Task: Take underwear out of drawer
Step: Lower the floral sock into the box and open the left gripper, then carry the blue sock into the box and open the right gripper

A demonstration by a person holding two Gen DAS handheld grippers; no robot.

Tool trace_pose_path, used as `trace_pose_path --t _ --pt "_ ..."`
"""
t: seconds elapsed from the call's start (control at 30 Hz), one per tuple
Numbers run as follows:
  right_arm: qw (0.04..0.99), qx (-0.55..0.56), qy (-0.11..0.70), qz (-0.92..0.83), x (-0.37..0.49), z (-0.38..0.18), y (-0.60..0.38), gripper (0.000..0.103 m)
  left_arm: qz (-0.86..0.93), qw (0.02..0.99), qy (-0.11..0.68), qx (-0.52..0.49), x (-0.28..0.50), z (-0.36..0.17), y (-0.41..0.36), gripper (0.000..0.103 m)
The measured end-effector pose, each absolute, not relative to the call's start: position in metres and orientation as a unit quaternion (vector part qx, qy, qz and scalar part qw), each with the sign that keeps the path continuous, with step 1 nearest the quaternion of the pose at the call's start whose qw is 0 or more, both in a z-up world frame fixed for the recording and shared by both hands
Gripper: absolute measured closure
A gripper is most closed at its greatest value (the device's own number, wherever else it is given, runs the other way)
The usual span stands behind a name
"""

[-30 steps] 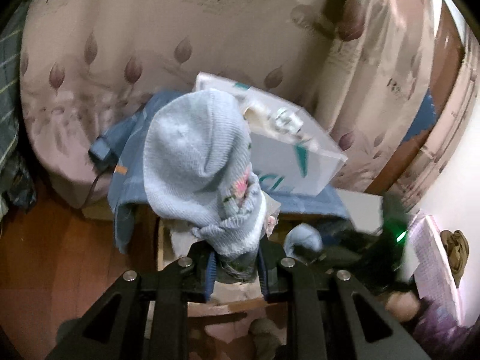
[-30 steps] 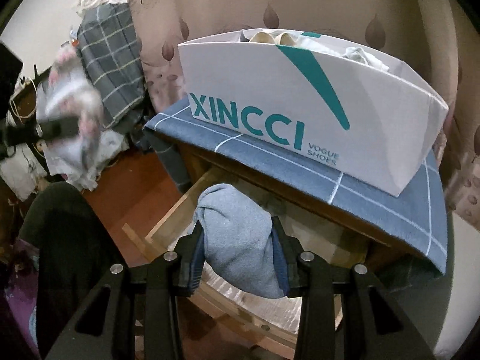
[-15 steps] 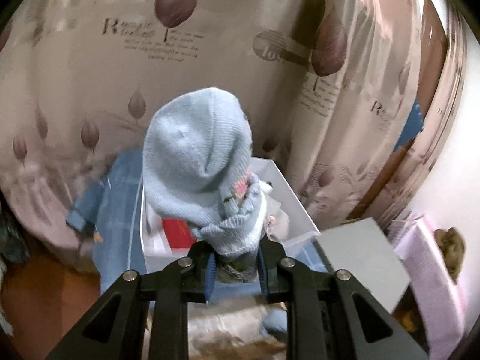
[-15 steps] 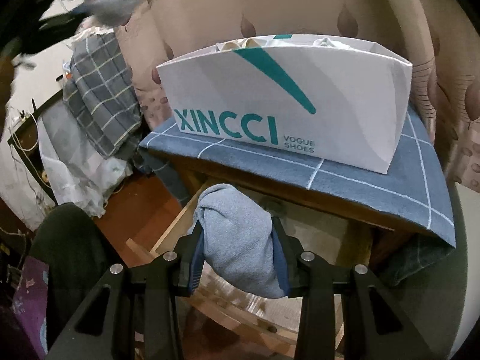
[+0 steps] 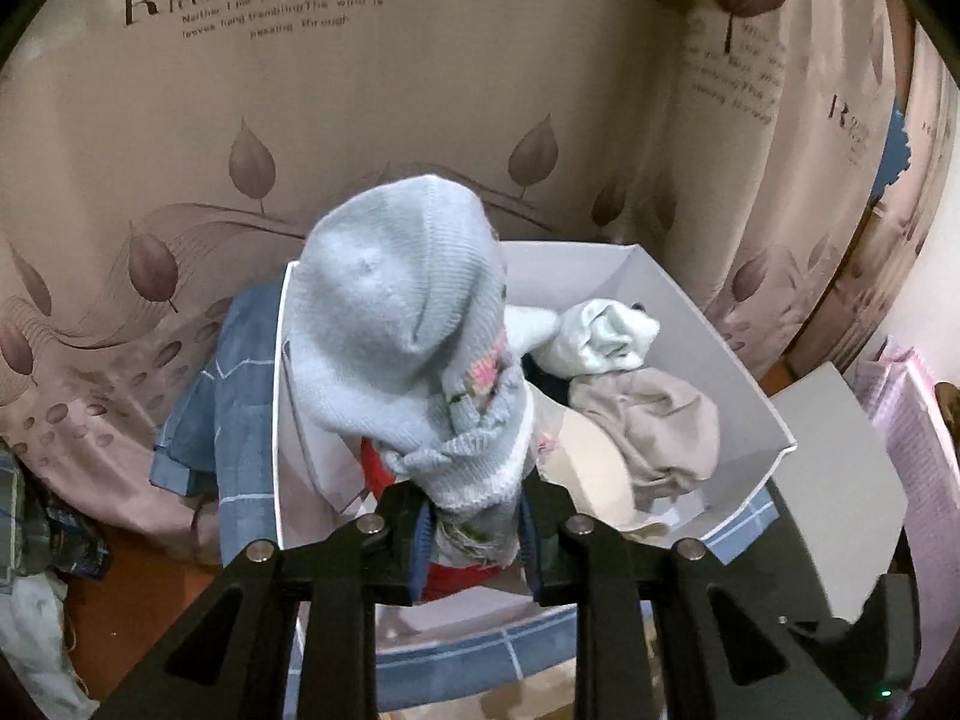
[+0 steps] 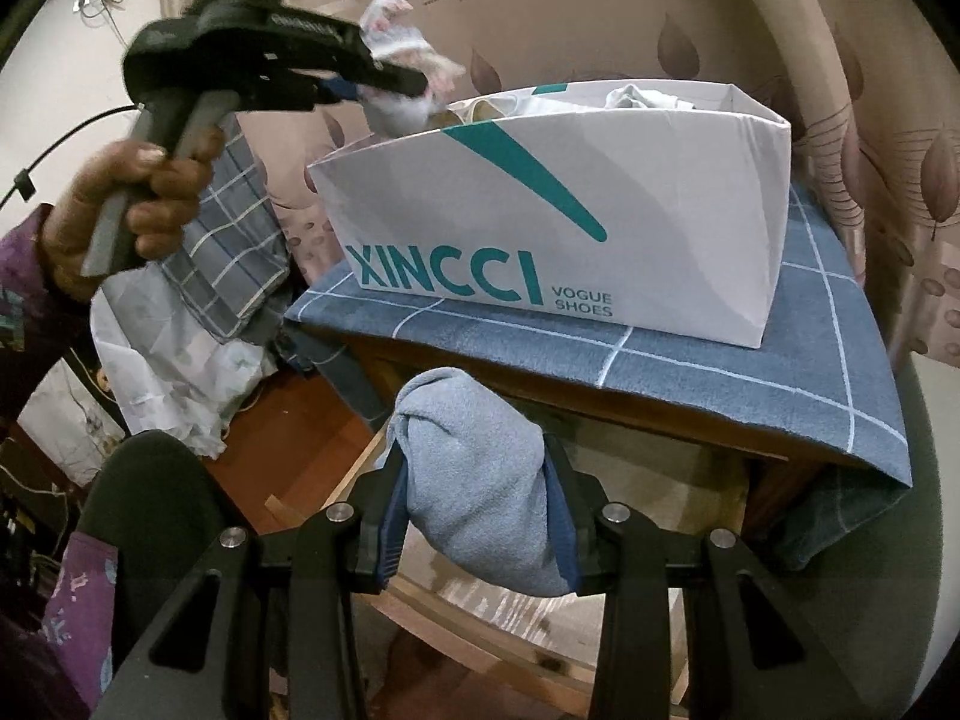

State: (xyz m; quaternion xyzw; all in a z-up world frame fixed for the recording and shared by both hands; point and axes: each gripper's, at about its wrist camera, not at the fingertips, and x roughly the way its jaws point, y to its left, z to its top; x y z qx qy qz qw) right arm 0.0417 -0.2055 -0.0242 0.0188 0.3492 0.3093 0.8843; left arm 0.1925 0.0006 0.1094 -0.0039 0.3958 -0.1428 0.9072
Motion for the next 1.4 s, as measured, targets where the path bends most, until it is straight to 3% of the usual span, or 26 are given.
trace_pose_path --t 0.47,1.4 --pt "0.88 0.017 0.359 0.309 0.043 -0.028 -0.202 0.066 -0.075 0.917 0.384 0.079 0.192 0.089 -0.009 0.047" --pt "0.884 0.007 0.359 0.3 0.04 -0.026 -0.201 0.065 -0.034 0.945 0.316 0.082 0.131 0.12 -0.009 0.044"
